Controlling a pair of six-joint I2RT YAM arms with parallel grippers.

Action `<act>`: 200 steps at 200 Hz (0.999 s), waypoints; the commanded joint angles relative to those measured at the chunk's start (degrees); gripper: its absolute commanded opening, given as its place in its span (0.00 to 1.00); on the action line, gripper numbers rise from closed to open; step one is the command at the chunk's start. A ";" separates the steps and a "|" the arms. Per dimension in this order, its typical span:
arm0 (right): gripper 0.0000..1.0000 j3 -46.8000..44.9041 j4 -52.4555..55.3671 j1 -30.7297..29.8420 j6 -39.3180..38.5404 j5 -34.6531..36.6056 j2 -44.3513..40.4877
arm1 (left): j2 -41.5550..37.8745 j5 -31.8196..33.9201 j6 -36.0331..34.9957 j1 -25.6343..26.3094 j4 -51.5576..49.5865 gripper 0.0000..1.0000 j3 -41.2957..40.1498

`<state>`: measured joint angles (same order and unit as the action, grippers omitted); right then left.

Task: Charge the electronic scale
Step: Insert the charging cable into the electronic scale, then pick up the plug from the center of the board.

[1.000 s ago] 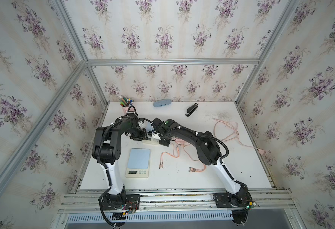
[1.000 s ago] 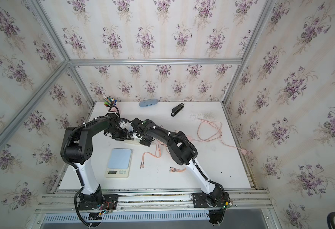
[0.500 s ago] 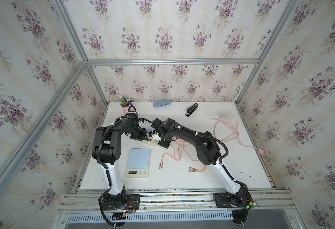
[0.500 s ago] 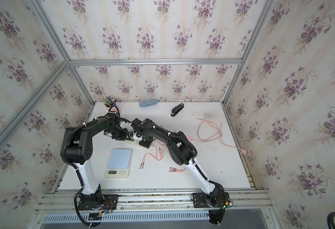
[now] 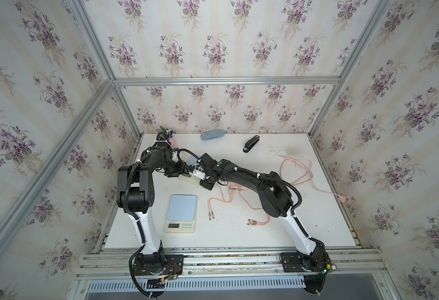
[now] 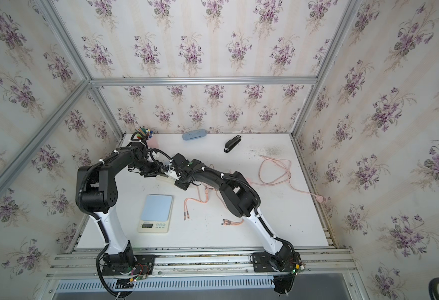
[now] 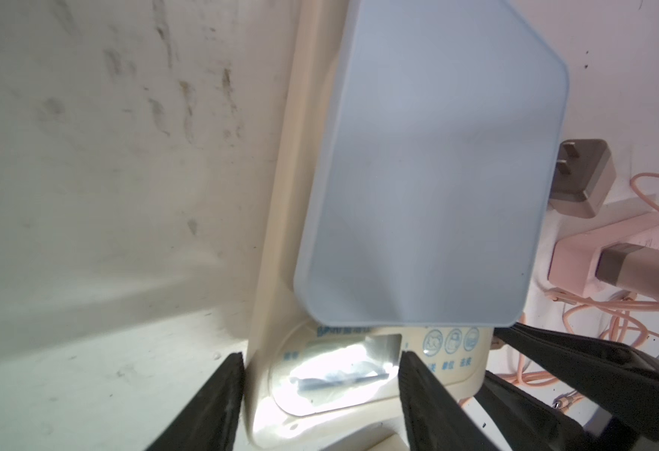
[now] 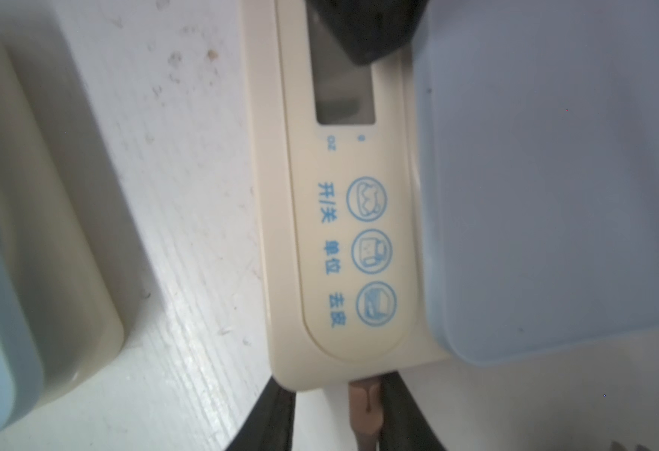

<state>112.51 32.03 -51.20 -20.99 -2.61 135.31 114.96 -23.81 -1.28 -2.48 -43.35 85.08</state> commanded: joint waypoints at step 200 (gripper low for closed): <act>0.40 -5.47 -4.68 21.91 13.44 -1.22 -15.63 | 7.05 1.35 -50.95 25.08 -0.42 0.71 23.05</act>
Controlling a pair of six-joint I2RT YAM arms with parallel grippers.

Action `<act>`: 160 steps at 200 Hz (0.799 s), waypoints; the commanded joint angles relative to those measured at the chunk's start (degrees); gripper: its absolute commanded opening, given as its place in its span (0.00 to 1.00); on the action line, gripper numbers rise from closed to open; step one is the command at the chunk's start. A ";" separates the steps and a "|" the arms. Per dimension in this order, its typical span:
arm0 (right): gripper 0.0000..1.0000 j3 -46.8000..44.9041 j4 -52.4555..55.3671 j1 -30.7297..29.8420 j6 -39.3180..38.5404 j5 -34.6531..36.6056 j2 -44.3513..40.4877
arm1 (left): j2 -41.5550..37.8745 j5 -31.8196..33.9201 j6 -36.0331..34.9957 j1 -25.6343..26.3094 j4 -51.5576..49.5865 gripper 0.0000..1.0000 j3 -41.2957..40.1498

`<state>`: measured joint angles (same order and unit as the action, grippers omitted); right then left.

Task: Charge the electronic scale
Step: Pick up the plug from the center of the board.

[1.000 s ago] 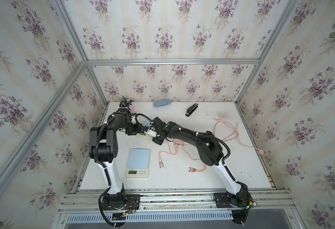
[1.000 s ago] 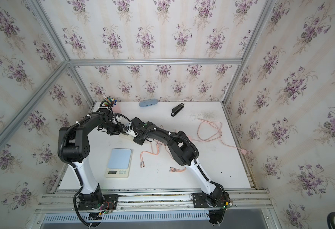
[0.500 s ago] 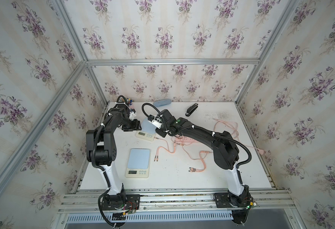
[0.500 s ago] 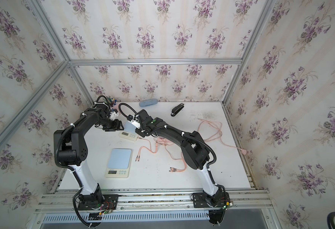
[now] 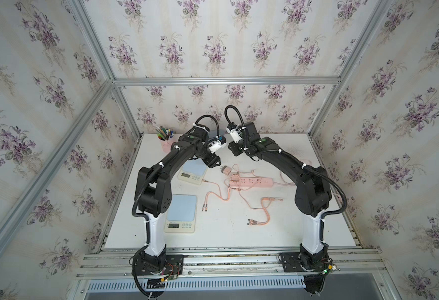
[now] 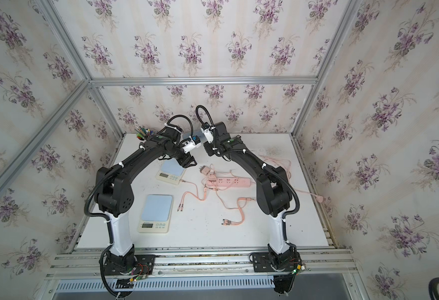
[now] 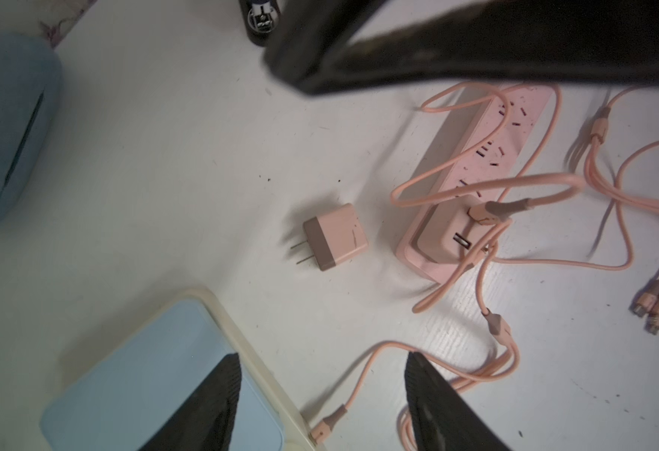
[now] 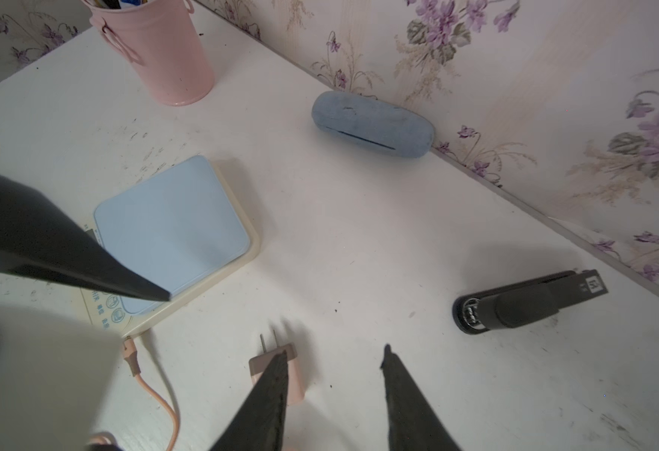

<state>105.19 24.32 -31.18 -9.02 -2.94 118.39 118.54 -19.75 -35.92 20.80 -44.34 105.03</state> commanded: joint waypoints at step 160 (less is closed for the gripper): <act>0.40 -24.19 -7.76 7.76 8.23 1.30 -15.93 | 23.99 5.71 -34.86 6.88 -10.23 0.78 18.85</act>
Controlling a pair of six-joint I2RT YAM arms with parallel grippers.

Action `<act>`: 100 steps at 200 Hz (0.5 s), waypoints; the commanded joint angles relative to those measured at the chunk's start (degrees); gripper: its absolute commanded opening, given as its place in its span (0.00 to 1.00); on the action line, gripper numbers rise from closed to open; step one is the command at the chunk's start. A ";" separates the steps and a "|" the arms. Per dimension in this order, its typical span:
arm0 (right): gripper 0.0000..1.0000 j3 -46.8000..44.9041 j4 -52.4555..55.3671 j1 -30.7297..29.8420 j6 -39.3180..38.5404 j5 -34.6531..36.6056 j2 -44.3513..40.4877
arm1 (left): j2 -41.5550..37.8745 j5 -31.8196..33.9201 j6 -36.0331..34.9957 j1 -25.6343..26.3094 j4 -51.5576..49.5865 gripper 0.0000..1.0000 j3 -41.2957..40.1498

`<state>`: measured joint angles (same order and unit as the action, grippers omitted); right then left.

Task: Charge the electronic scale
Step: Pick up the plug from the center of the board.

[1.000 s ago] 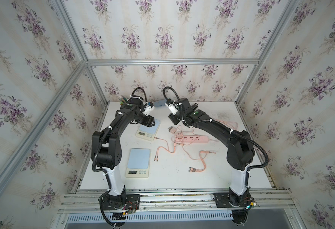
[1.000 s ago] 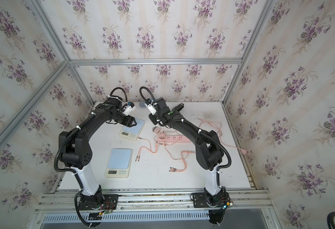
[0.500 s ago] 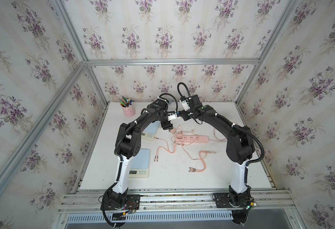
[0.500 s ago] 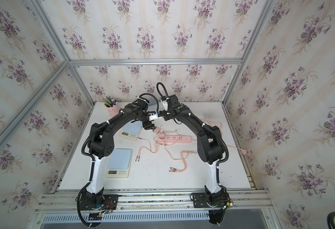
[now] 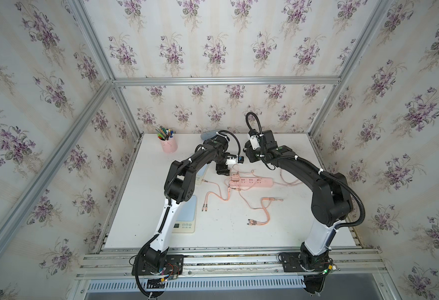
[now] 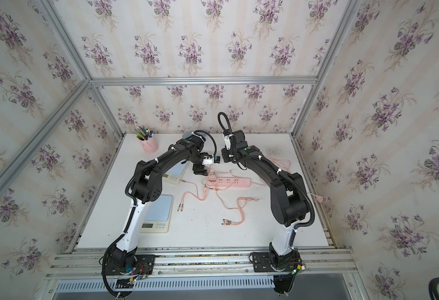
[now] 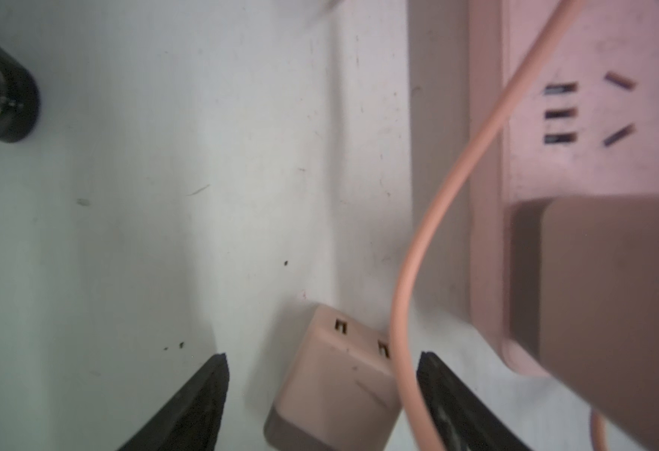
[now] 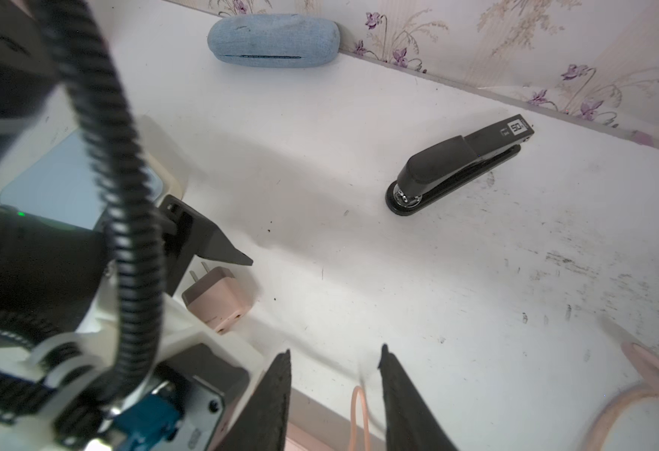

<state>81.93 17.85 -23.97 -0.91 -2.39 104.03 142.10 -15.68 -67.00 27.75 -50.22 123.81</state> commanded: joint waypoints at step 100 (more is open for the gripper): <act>0.35 -3.59 -0.67 3.93 8.05 -3.76 -10.30 | -6.55 1.36 6.32 0.26 -5.30 0.16 -6.27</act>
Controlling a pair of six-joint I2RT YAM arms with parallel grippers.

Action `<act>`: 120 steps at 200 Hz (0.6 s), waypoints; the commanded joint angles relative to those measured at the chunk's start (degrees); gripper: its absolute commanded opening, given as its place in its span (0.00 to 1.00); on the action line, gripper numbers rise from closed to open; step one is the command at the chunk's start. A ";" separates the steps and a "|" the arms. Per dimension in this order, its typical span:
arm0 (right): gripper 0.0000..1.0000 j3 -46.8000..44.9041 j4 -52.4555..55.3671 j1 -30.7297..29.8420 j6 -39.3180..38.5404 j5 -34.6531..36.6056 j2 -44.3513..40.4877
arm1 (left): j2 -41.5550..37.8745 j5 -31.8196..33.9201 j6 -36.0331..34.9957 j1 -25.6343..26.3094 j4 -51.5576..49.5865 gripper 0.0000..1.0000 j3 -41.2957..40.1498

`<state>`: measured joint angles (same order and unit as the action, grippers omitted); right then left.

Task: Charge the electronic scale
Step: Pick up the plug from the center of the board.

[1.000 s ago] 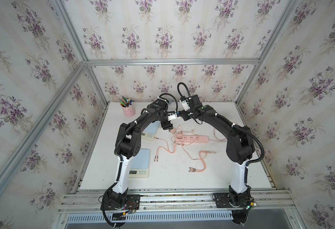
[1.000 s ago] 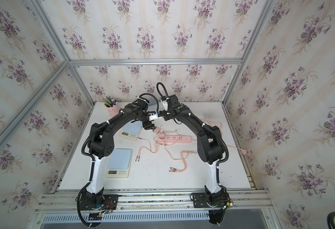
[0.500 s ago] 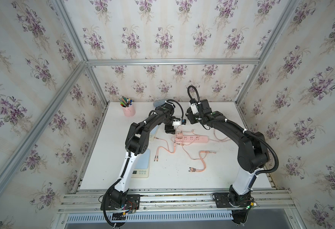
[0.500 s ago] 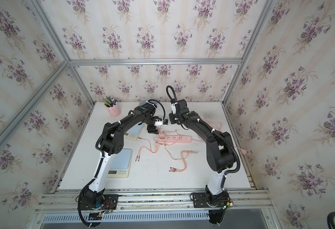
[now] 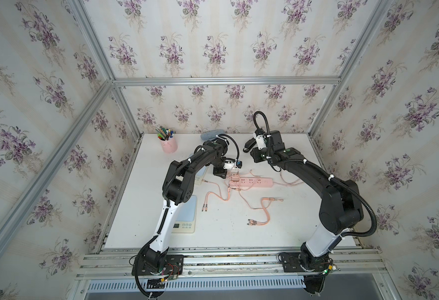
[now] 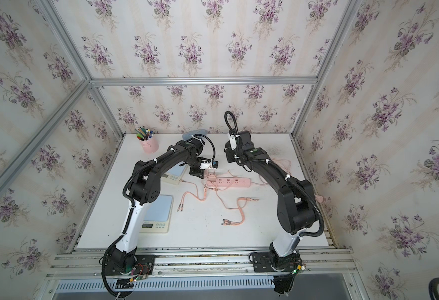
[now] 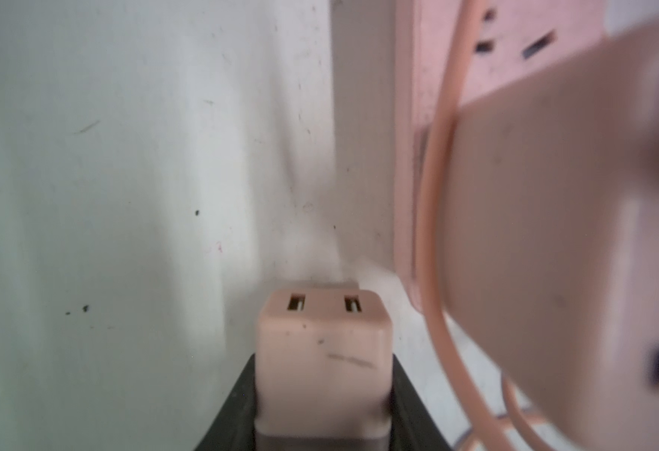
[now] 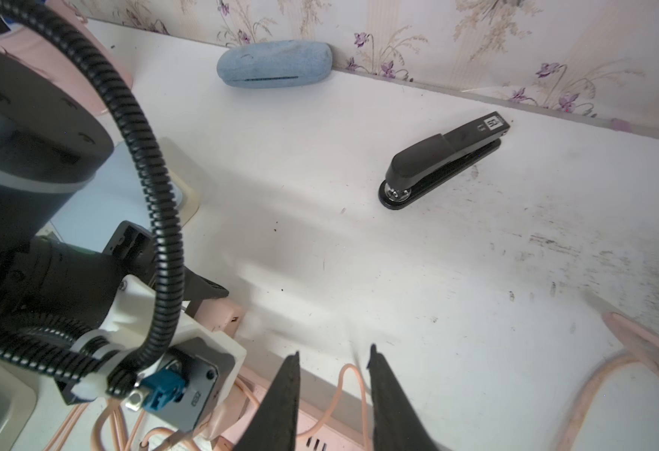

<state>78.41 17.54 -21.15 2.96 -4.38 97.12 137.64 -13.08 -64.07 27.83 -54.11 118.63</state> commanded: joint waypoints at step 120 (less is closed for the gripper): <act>0.36 -10.65 -5.56 2.93 17.68 -25.09 -16.35 | -25.39 3.73 16.93 -3.67 0.73 0.14 -14.44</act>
<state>68.99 16.14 -18.20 15.97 -19.66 81.38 117.47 -5.28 -51.11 24.08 -54.37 106.91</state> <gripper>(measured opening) 0.364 0.436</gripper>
